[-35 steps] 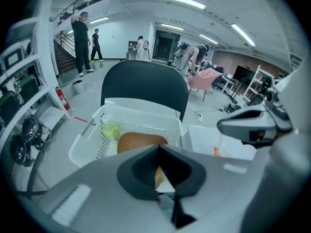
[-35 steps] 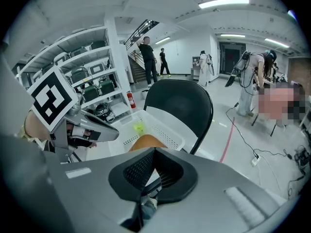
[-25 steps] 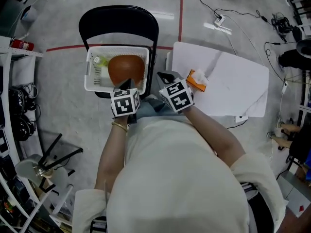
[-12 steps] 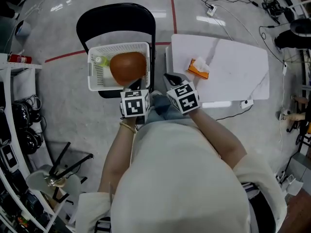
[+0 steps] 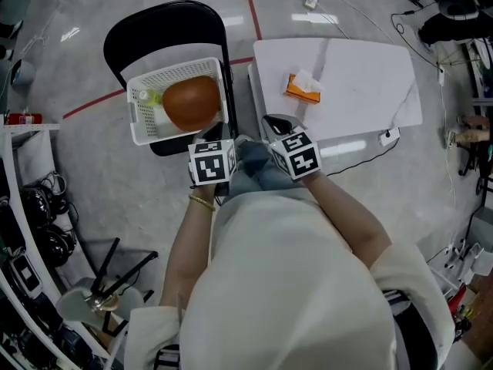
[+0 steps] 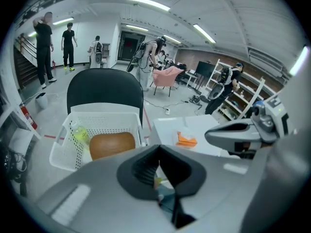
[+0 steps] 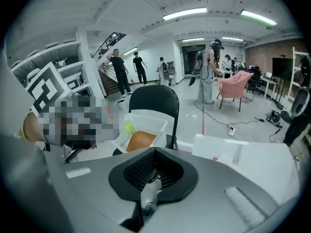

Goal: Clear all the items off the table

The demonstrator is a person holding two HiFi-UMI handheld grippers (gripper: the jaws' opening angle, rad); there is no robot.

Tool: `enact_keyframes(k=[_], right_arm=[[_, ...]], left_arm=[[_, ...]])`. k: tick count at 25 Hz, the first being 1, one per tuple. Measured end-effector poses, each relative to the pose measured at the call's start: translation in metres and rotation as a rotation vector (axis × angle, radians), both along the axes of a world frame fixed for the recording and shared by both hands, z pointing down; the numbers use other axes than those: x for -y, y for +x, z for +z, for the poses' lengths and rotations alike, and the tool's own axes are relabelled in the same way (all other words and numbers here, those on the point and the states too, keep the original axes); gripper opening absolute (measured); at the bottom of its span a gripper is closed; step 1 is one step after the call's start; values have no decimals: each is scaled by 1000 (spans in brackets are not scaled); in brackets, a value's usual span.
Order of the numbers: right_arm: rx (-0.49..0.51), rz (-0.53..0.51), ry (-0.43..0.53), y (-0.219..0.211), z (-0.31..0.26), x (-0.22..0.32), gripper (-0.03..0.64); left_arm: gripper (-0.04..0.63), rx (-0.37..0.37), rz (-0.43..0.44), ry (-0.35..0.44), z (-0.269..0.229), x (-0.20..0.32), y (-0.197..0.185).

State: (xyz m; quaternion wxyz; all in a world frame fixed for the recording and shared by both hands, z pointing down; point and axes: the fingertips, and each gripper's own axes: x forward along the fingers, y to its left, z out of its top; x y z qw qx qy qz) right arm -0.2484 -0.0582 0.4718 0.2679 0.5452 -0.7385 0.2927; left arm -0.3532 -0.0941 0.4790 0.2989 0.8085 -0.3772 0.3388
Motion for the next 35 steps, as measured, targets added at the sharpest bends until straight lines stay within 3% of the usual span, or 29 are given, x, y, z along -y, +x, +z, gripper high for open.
enact_keyframes(k=[17,25,35], right_arm=[[-19,142,3,58,-3,-44,0],[-66,48,-3,104,7,-39,0],[-71,-81,-61,155,42,-29,0]], left_arm=[[9,-16,146,16,-2,-43,55],[9,-15,93,5,7,-44,91],[9,8,-53,-38,35,-44,120]])
